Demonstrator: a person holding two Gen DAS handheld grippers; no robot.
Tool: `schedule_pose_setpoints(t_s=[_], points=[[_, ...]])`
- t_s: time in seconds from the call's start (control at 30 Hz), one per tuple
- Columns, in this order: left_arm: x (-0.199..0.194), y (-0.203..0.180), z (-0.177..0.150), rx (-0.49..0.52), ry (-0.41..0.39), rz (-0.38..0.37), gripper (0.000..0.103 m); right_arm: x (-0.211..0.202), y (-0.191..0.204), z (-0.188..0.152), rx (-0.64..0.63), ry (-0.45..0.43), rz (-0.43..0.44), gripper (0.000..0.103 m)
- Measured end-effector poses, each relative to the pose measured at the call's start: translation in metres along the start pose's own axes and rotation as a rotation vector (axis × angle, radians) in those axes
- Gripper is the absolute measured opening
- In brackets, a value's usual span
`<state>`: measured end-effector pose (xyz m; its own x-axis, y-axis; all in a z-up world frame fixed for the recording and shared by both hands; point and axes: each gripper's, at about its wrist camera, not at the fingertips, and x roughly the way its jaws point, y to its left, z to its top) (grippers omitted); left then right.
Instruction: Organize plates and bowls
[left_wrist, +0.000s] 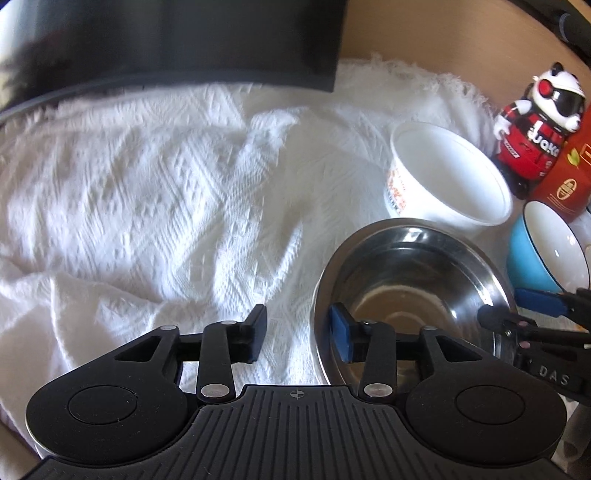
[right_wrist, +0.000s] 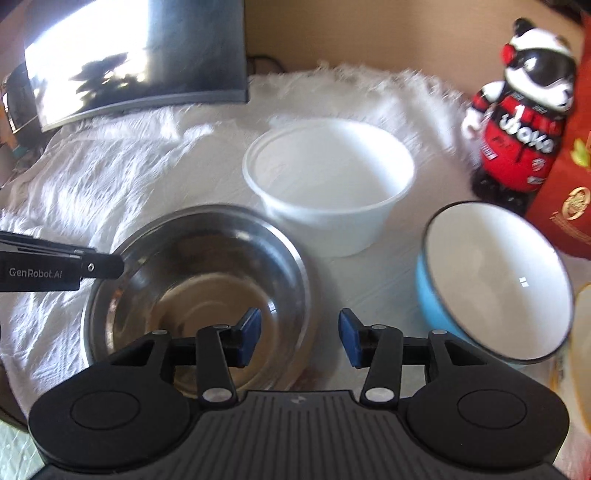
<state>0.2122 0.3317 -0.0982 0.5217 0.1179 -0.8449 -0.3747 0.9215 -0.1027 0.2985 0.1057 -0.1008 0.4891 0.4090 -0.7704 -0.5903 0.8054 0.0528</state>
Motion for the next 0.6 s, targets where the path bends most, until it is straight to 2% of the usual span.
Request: schedule_pose_setpoints(t_s=[0.07,0.2,0.37,0.47,0.6], points=[[0.007,0.004,0.001,-0.035,0.017,-0.030,0.045,0.000,-0.004,-0.001,0.007,-0.003,-0.013,0.058],[0.023,0.007,0.003,-0.087,0.052,-0.067,0.045,0.010,-0.012,-0.005,0.048,0.044,0.000,0.059],[0.041,0.004,0.005,-0.123,0.101,-0.107,0.040,0.031,-0.018,-0.011,0.136,0.167,0.104,0.061],[0.043,0.001,0.005,-0.124,0.102,-0.135,0.040,0.034,-0.015,-0.012,0.145,0.173,0.127,0.061],[0.043,0.001,0.006,-0.140,0.107,-0.118,0.038,0.036,-0.010,-0.011,0.118,0.186,0.121,0.060]])
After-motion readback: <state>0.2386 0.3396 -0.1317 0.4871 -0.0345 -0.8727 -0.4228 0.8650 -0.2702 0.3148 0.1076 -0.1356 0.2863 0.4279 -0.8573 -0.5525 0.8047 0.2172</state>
